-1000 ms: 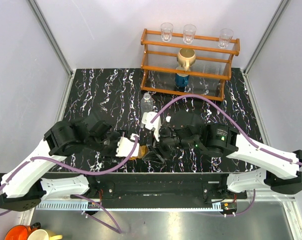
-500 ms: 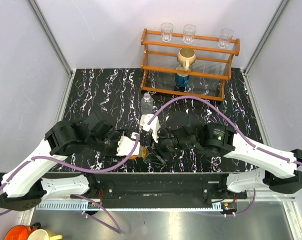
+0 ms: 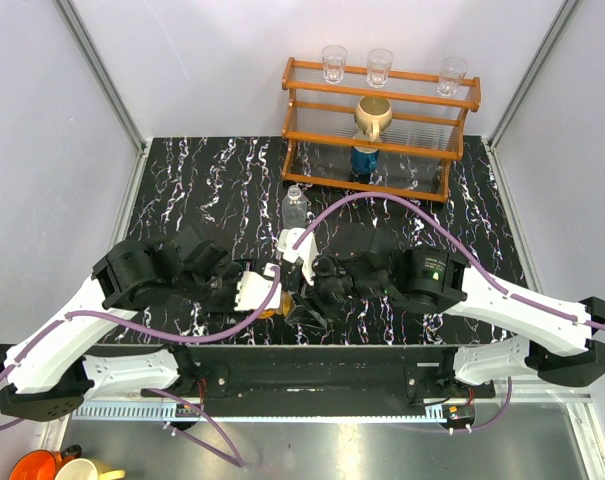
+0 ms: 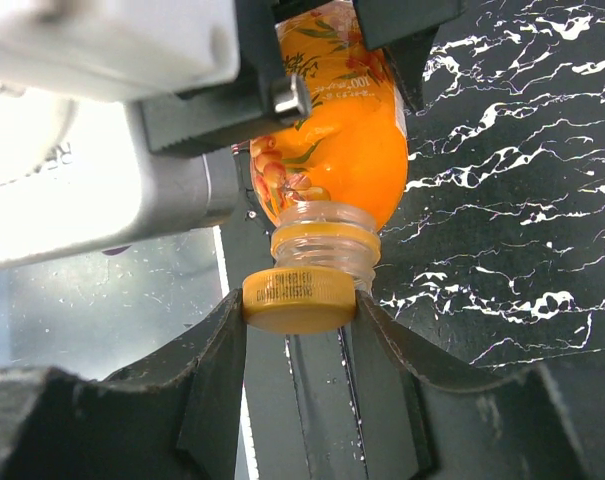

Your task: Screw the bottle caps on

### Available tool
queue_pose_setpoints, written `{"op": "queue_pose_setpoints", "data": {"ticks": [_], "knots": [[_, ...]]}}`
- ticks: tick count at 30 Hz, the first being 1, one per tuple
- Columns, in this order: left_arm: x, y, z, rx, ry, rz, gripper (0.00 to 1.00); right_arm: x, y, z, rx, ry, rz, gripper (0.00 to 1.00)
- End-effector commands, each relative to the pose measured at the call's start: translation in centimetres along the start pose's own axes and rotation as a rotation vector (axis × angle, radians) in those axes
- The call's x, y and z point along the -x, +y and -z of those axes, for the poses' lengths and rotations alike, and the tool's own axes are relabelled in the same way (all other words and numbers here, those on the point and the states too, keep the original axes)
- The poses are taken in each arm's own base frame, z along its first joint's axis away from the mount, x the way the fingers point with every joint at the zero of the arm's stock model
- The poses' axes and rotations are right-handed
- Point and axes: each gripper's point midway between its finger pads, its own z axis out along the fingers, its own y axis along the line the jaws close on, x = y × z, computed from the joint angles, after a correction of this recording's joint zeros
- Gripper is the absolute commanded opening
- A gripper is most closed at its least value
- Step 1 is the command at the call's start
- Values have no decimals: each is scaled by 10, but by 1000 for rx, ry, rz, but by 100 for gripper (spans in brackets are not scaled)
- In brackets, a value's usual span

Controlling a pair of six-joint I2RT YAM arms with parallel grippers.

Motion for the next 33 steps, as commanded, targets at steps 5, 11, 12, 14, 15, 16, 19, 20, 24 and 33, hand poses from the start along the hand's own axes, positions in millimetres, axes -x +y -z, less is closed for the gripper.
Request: {"op": "queue_pose_setpoints", "data": {"ticks": [5,11,12,14,15,16,19,20,24,33], "knots": [[6,0,0,-4,-16,6,45,15,-6,-5,-27,-73,6,23],[7,0,1,-5,-23,3,45,7,-10,-12,-36,-53,-10,23],[7,-1,1,-9,-22,4,45,8,-13,-12,-44,-56,-13,23],[8,-2,2,-16,-26,1,45,11,-17,-11,-57,-78,-21,22],[8,-3,2,-18,-25,1,45,12,-25,-8,-74,-89,-34,22],[9,-3,4,-16,-33,-2,46,14,-27,-8,-78,-98,-45,21],[13,-3,8,-18,-49,-2,46,20,-36,-9,-78,-125,-69,21],[14,-3,9,-19,-52,1,46,20,-37,-11,-79,-126,-73,21],[20,-4,14,-17,-78,-1,46,10,-39,-25,-63,-112,-100,20],[29,-2,26,6,-118,1,47,4,-38,-29,-44,-146,-134,18]]}}
